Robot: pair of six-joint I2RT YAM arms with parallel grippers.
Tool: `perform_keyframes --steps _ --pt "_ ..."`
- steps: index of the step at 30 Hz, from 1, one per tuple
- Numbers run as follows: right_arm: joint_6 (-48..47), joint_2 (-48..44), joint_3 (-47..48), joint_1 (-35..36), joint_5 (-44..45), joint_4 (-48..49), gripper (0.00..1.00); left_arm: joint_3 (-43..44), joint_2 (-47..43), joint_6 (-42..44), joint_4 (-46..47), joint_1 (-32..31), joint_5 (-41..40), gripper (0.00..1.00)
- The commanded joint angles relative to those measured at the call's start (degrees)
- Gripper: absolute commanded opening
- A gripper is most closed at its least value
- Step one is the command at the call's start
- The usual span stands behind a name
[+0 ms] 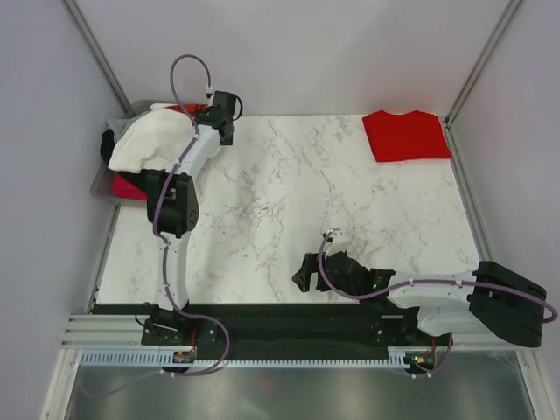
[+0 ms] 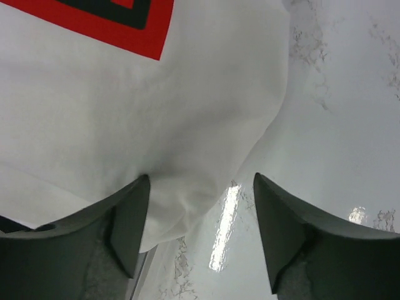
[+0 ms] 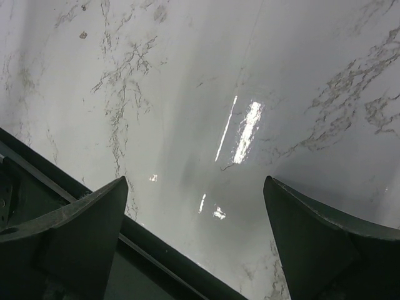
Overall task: Fold and stack the t-shirts
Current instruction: Grab the tshirt from the pile
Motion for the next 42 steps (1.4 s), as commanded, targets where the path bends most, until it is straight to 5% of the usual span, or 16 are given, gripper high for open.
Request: perform_keyframes --steps 1,4,9,30,42 --pt "0.3 1.7 -0.6 -0.2 0.3 -3.4 0.98 3.0 1.0 3.7 0.8 0.2 -5.3 0.78" --pt "0.3 2.0 -0.4 -0.2 0.3 -3.3 0.98 2.5 2.0 4.5 0.7 0.0 -6.8 0.89" --pt "0.3 2.5 -0.3 -0.2 0.0 -3.2 0.98 2.7 4.8 5.7 0.8 0.4 -10.5 0.87" --pt "0.3 3.3 -0.3 -0.8 -0.8 -2.7 0.98 6.6 -1.0 4.5 0.8 1.9 -9.3 0.11" --pt "0.2 4.2 0.1 -0.8 -1.3 -2.6 0.98 9.4 -11.3 3.4 0.6 1.7 -7.7 0.07"
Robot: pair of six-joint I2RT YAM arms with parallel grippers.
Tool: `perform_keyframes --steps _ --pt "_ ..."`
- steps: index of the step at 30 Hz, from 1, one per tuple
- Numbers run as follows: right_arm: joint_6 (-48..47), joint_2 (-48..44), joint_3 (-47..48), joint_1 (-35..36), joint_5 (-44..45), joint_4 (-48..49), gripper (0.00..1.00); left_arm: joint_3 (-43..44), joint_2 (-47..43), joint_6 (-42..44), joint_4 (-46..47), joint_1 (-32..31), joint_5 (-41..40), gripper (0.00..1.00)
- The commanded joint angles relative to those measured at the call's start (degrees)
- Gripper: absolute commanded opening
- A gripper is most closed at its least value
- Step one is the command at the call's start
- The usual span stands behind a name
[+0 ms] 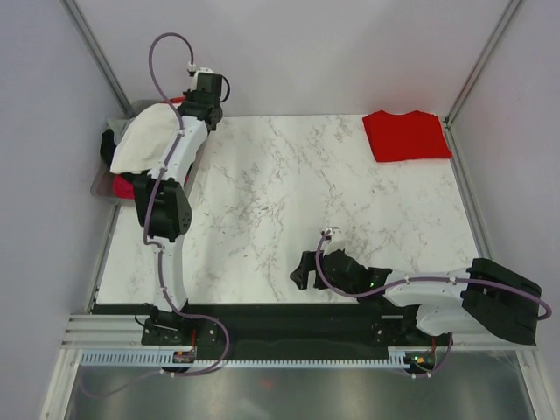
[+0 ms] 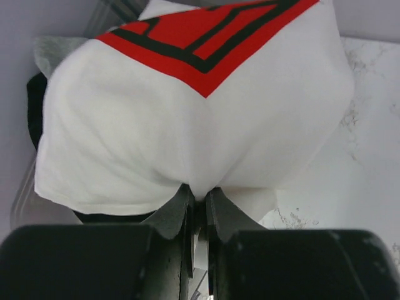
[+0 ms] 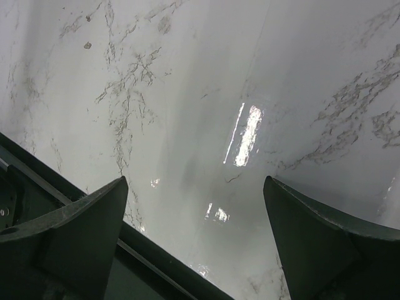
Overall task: Fold and stack the t-shirts
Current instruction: Grab the tshirt from the pile, then move the tshirt to the center of the board
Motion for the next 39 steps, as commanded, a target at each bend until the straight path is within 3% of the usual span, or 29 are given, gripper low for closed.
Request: perform_keyframes --steps 1,6,11,12,16,20,23,26,27,28,30,31,33,35,36,39 --pt "0.2 1.5 -0.6 -0.2 -0.9 -5.2 0.98 4.1 -8.3 -0.7 1.5 -0.4 -1.0 0.06" --pt "0.4 -2.5 -2.5 -0.2 1.1 -5.7 0.98 8.9 -15.7 0.3 1.5 -5.0 2.6 0.03" --pt "-2.7 -18.2 -3.5 -0.3 4.2 -10.3 0.98 14.1 -24.3 6.6 1.5 -16.0 11.5 0.07" --pt "-3.5 -20.8 -1.7 -0.3 6.6 -15.5 0.98 15.4 -25.2 8.0 1.4 -21.2 10.4 0.07" --pt "-5.1 -34.0 8.5 -0.3 15.6 -34.9 0.98 18.6 -31.8 8.5 1.4 -31.0 9.1 0.11" --pt "-4.5 -40.2 20.1 -0.4 22.7 -48.8 0.98 10.5 -38.9 1.7 -0.2 -31.7 9.7 0.16" --pt "-2.2 -42.3 29.6 -0.4 26.6 -59.2 0.98 8.6 -39.6 -4.3 -8.4 -31.6 9.8 0.18" --pt "0.6 -44.3 36.9 -0.4 27.3 -66.9 0.98 8.1 -35.5 -12.6 -21.5 -29.5 13.7 0.29" --pt "1.9 -44.8 39.4 -0.4 27.5 -70.0 0.98 6.6 -34.1 -14.9 -24.2 -28.4 17.3 0.39" --pt "2.9 -45.7 40.1 -0.4 27.5 -71.3 0.98 3.9 -32.4 -17.6 -26.6 -27.4 27.5 0.42" --pt "5.7 -46.6 41.0 -0.4 26.7 -74.1 0.98 -9.9 -31.4 -18.9 -24.8 -26.5 37.0 0.43" --pt "6.5 -47.1 40.6 -0.4 26.4 -74.7 0.98 -20.5 -30.4 -19.1 -20.1 -26.6 47.3 0.46" --pt "8.5 -47.2 38.8 -0.4 25.0 -76.1 0.98 -30.4 -30.1 -19.9 -14.6 -27.6 54.4 0.67" --pt "9.3 -45.5 37.2 -0.4 23.2 -76.2 0.98 -39.4 -31.3 -20.7 -10.1 -29.7 55.8 0.80" --pt "9.6 -44.6 35.4 -0.4 20.8 -76.2 0.98 -41.5 -32.5 -20.9 -9.5 -30.2 54.5 0.99" --pt "11.2 -39.0 31.1 -0.4 16.2 -73.9 0.98 -45.8 -38.6 -21.2 -9.0 -30.2 49.5 1.00"
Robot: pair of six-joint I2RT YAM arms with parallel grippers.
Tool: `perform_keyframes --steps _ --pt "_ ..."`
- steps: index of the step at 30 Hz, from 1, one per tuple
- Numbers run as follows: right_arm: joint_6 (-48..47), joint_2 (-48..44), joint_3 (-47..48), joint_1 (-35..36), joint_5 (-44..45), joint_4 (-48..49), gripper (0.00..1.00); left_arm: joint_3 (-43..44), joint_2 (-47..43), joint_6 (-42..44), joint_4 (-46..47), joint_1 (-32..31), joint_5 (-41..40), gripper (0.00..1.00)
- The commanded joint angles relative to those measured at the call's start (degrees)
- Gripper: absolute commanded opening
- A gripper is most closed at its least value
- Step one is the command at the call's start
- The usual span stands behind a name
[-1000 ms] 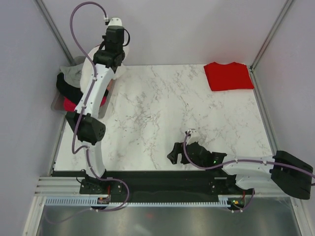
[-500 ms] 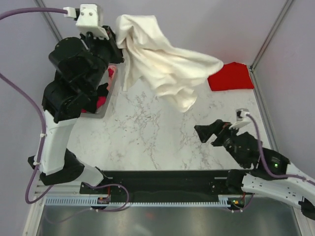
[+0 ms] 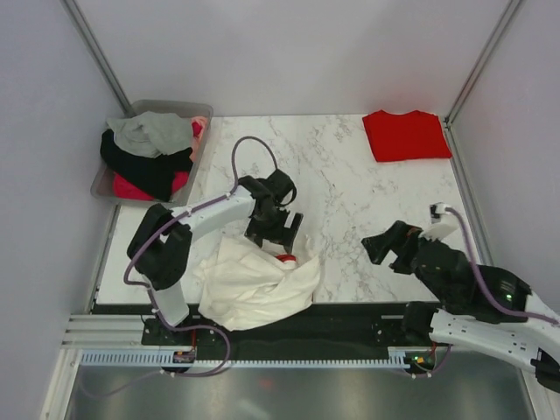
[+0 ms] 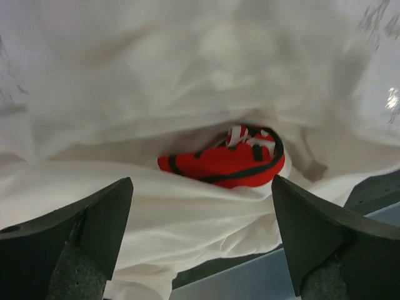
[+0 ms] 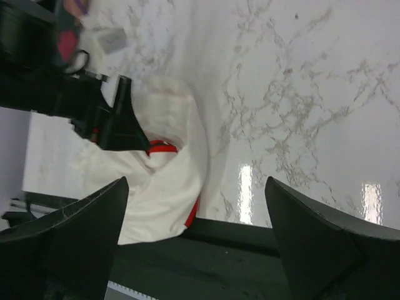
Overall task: Fold and stack the t-shirts
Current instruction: Move the tshirt to the center of the board, then flatten the tshirt out
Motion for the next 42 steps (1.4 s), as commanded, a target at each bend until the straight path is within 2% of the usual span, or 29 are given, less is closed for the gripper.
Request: perform_keyframes --steps 1,4,6,8,11,16,18,20,22,23,24,27,28,29,31,32,37,38,40,41,42 --pt "3.3 7.0 -5.3 -0.2 -6.9 0.4 0.98 1.1 -15.2 -3.3 1.4 -0.2 0.2 1.00" --pt "3.3 9.9 -10.2 0.0 -13.6 9.7 0.97 -1.3 -22.1 -4.1 0.6 1.6 -3.2 1.00" --pt "4.0 12.3 -13.7 0.7 -16.9 17.8 0.93 -3.2 -27.4 -4.1 0.2 2.9 -5.3 0.99" --pt "6.1 18.5 -15.3 4.8 -19.2 22.6 0.91 -7.3 -31.0 -4.1 0.1 4.9 -8.1 0.99" --pt "8.4 30.1 -13.0 14.3 -13.8 26.6 0.94 -13.3 -38.6 -4.3 0.2 9.3 -10.1 0.98" --pt "8.5 50.3 -5.1 19.9 -14.4 31.6 0.97 -23.5 -47.7 -5.9 1.6 14.1 -8.6 0.98" --pt "9.6 54.6 -3.3 21.5 -13.4 32.9 0.94 -26.3 -48.4 -7.3 2.0 14.6 -7.1 0.98" --pt "10.8 58.0 -4.2 21.5 -12.7 34.3 0.83 -29.9 -48.5 -8.1 3.7 14.6 -5.1 0.97" --pt "12.0 58.0 -5.3 21.3 -10.4 34.6 0.68 -31.0 -48.4 -8.8 5.0 14.5 -4.4 0.96" --pt "12.0 57.6 -6.7 20.2 -10.1 34.2 0.56 -30.8 -48.0 -9.1 5.0 14.6 -4.9 0.96" --pt "12.5 56.4 -7.6 19.4 -10.0 33.4 0.51 -30.8 -47.7 -10.5 5.1 14.6 -7.0 0.96" --pt "13.5 51.6 -12.6 14.1 -10.9 30.7 0.24 -32.0 -44.4 -13.0 7.4 14.6 -7.4 0.96" --pt "13.5 49.7 -14.0 12.6 -11.3 30.3 0.06 -33.6 -43.0 -13.5 8.8 14.6 -6.6 0.96" --pt "13.5 47.9 -16.4 9.7 -11.5 29.2 0.00 -34.4 -40.0 -13.9 10.4 14.6 -6.0 0.93" --pt "12.6 42.1 -17.6 5.5 -11.5 27.7 0.00 -36.9 -37.2 -15.4 15.5 14.6 -5.6 0.84" --pt "11.2 40.4 -17.8 4.3 -11.3 25.7 0.00 -37.6 -35.7 -15.8 17.2 14.4 -5.5 0.73" --pt "3.5 36.0 -14.6 -3.7 -10.3 20.4 0.00 -40.8 -25.8 -18.9 29.8 12.6 -0.4 0.54" --pt "1.8 36.1 -13.0 -5.5 -10.3 18.7 0.00 -40.8 -24.4 -19.4 30.7 12.0 0.1 0.43" --pt "-3.4 36.8 -11.4 -11.8 -10.5 17.2 0.00 -41.7 -21.7 -21.2 33.7 9.6 0.5 0.31" --pt "-5.2 36.9 -10.2 -14.3 -11.0 17.3 0.01 -42.4 -21.5 -22.2 34.6 8.6 0.4 0.13" --pt "-9.2 37.8 -9.7 -16.8 -12.2 17.5 0.02 -43.1 -21.6 -23.9 35.5 7.5 0.1 0.03"
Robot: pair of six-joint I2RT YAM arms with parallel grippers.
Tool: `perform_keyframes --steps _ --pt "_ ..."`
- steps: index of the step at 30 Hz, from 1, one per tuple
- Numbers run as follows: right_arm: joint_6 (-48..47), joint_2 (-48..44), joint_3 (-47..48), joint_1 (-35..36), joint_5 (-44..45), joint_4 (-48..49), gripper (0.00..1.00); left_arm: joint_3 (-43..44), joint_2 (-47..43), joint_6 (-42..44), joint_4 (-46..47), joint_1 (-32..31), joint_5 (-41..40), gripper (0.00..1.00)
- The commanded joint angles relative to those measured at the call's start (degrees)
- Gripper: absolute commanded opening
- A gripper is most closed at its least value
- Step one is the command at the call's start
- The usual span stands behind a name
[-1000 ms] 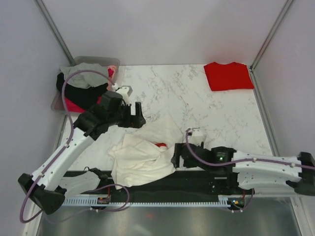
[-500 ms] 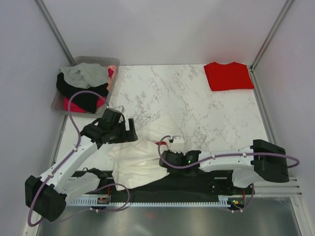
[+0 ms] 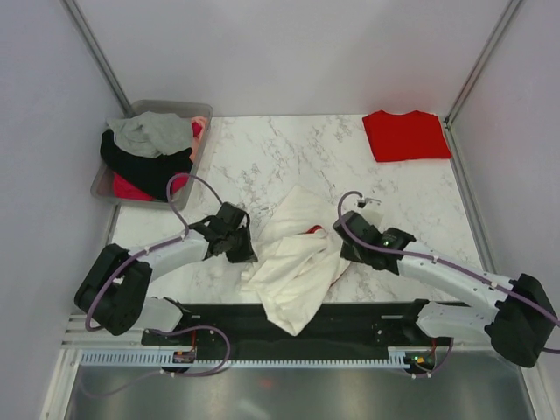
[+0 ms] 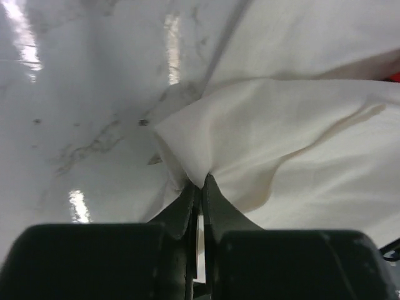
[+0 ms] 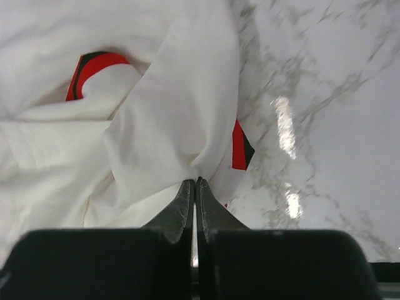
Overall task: Fold and stack the t-shirts
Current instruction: Flatten the tshirt out
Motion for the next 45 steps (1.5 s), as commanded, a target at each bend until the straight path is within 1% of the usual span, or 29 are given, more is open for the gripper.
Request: perform_keyframes --steps 1,2,4,7,8,9,12,15,18,19,20,21,22,23,24,25,29,30,33,34,36,37,38,39,40,42,43,44,45 --pt "-12.2 1.7 4.5 -8.9 -0.5 -2.5 0.02 -4.0 1.4 -6.1 8.2 -3.9 0.5 0.02" --pt "-14.8 2.6 6.6 -15.1 -2.1 -1.4 0.03 -4.8 -0.9 -7.1 8.4 -5.8 -0.3 0.02" --pt "-20.5 6.8 9.5 -23.1 -5.9 -0.9 0.03 -7.7 -5.2 -10.2 8.1 -7.7 -1.9 0.02" --pt "-25.5 12.5 14.8 -29.2 -7.5 -1.0 0.04 -9.7 -18.1 -13.6 2.5 -8.1 -4.3 0.02" --pt "-26.3 13.6 16.7 -30.5 -7.7 -1.1 0.05 -9.4 -25.6 -14.3 0.1 -8.1 -5.4 0.02" --pt "-27.0 15.7 17.4 -31.8 -7.9 -1.1 0.05 -8.2 -29.0 -15.1 -5.3 -8.1 -6.6 0.02" --pt "-28.7 20.2 21.2 -36.6 -8.8 -1.0 0.06 -5.1 -39.4 -16.4 -13.8 -8.1 -10.9 0.02" --pt "-29.5 23.5 24.6 -38.4 -9.2 -1.1 0.06 -4.4 -43.9 -18.2 -17.5 -8.0 -10.0 0.02" --pt "-31.5 25.9 26.7 -38.6 -7.3 -1.2 0.17 -4.8 -46.3 -20.3 -18.8 -8.1 -9.7 0.02" --pt "-31.9 26.2 27.1 -39.1 -6.0 -1.7 0.44 -4.6 -48.3 -20.5 -20.5 -8.1 -10.6 0.02" --pt "-32.5 26.4 27.8 -39.5 -4.9 -2.9 0.63 -4.5 -49.3 -21.0 -21.1 -8.1 -11.6 0.07" --pt "-33.1 25.9 27.9 -40.0 -3.9 -3.6 0.82 -4.6 -49.9 -21.0 -21.7 -8.1 -12.3 0.22" --pt "-33.0 25.2 28.0 -40.3 -3.0 -4.4 0.86 -4.7 -49.9 -20.9 -21.9 -8.1 -11.7 0.40" --pt "-33.0 24.1 27.3 -40.3 -2.5 -5.3 0.88 -4.9 -49.4 -20.5 -21.7 -8.1 -10.8 0.67" --pt "-33.2 21.0 26.5 -40.2 -3.6 -5.3 0.89 -5.6 -48.8 -20.1 -21.7 -8.1 -9.0 0.82" --pt "-33.0 19.2 24.6 -40.1 -4.3 -5.7 0.89 -6.0 -47.2 -19.7 -21.4 -8.1 -8.4 0.85" --pt "-29.7 6.5 17.8 -39.3 -10.6 -6.2 0.89 -8.4 -45.4 -18.3 -18.9 -8.2 -7.6 0.77" --pt "-28.3 4.2 16.1 -38.3 -13.6 -6.1 0.88 -9.3 -44.8 -18.2 -18.0 -8.2 -7.0 0.74" --pt "-21.6 -3.1 9.2 -28.9 -15.3 -3.6 0.87 -11.6 -42.1 -18.1 -14.2 -9.0 -5.8 0.66" --pt "-17.8 -3.9 7.3 -23.1 -15.0 -3.4 0.87 -12.1 -41.2 -18.1 -13.3 -9.7 -5.5 0.62" --pt "-14.3 -5.4 5.7 -17.4 -14.6 -2.1 0.85 -12.8 -39.9 -18.3 -12.0 -10.6 -6.2 0.59" --pt "-11.1 -5.5 4.8 -11.3 -14.0 0.5 0.84 -12.5 -40.1 -17.7 -12.3 -11.2 -6.6 0.58" --pt "-9.8 -4.8 5.0 -7.9 -13.2 1.9 0.83 -11.2 -40.8 -17.3 -12.8 -11.2 -8.7 0.58" --pt "-8.2 -3.4 5.7 -4.3 -11.7 2.8 0.83 -10.0 -43.1 -16.9 -15.6 -11.1 -10.1 0.58" --pt "-7.1 -1.4 9.1 2.8 -8.4 3.0 0.83 -8.4 -44.3 -16.2 -17.3 -11.2 -11.9 0.59" --pt "-5.2 7.6 14.3 11.9 -5.8 2.3 0.83 -2.4 -46.7 -13.5 -23.3 -11.1 -17.8 0.60" --pt "-4.8 11.1 20.0 14.1 -4.9 1.6 0.83 -0.4 -47.0 -12.6 -25.0 -11.1 -19.8 0.63" --pt "-4.0 17.5 22.6 15.9 -3.8 1.4 0.83 3.0 -47.4 -11.5 -27.2 -11.1 -23.5 0.66" --pt "-3.4 23.0 27.1 18.7 -3.4 1.1 0.82 3.9 -48.5 -10.7 -28.5 -11.1 -24.4 0.68"
